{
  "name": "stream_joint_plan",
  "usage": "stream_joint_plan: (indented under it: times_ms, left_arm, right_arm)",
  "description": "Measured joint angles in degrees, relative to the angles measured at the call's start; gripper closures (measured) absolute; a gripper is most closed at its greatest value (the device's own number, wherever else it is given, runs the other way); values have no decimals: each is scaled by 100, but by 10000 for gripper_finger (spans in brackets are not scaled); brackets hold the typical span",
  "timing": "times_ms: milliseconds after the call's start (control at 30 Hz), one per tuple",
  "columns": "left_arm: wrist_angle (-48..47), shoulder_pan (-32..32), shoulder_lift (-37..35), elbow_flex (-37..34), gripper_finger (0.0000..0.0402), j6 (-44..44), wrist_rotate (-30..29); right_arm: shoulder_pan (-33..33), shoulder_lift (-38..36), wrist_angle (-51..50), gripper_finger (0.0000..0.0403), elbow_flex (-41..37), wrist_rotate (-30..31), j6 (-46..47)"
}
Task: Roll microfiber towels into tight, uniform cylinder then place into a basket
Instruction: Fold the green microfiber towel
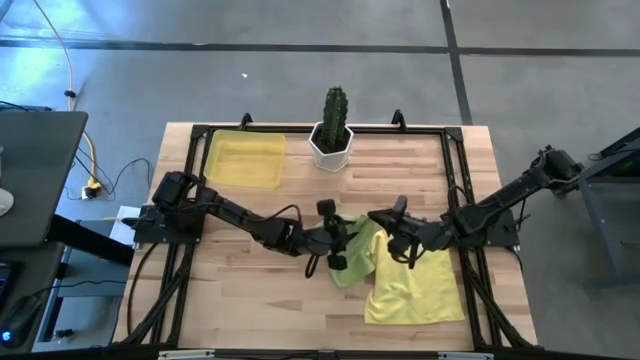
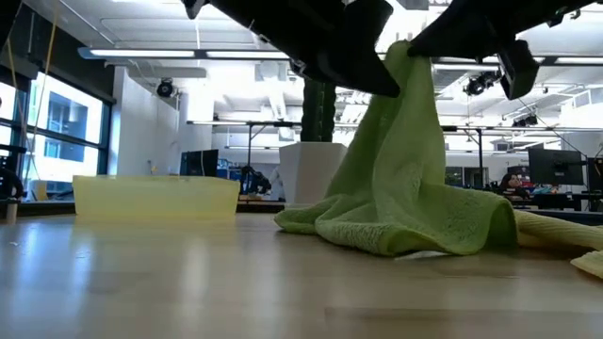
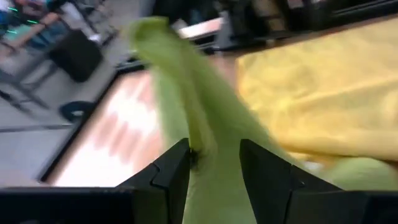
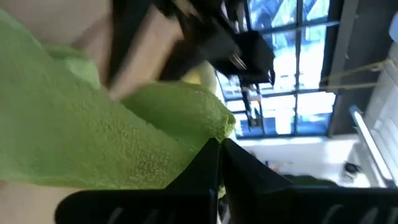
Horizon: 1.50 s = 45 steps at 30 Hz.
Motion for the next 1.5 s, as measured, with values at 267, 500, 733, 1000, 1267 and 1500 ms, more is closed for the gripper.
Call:
stream_joint_plan:
  times_ms: [267, 500, 733, 1000, 1267, 1500]
  left_arm:
    - [-112, -256, 0, 0, 271, -232, 1120]
    - [-165, -487, 2, 0, 271, 21, 427]
    - [-70, -655, 4, 0, 271, 760, -3155]
    - [671, -766, 4, -1, 271, 2337, -5441]
    - [1529, -729, -83, -7, 271, 2332, -5223]
    - [2060, -732, -133, 0, 271, 2046, -4008]
  right_arm:
    - [-390, 0, 61, 403, 0, 535, -656]
    - [-564, -4, 1039, 403, 0, -112, -1363]
    - [-431, -5, 2535, 403, 0, -1184, -1704]
    - [-568, -2, 2076, 403, 4, -2471, -680]
    - [-1273, -2, 794, 402, 1012, -2932, -32]
    - [-1798, 0, -3511, 403, 3129, -3680, 1563]
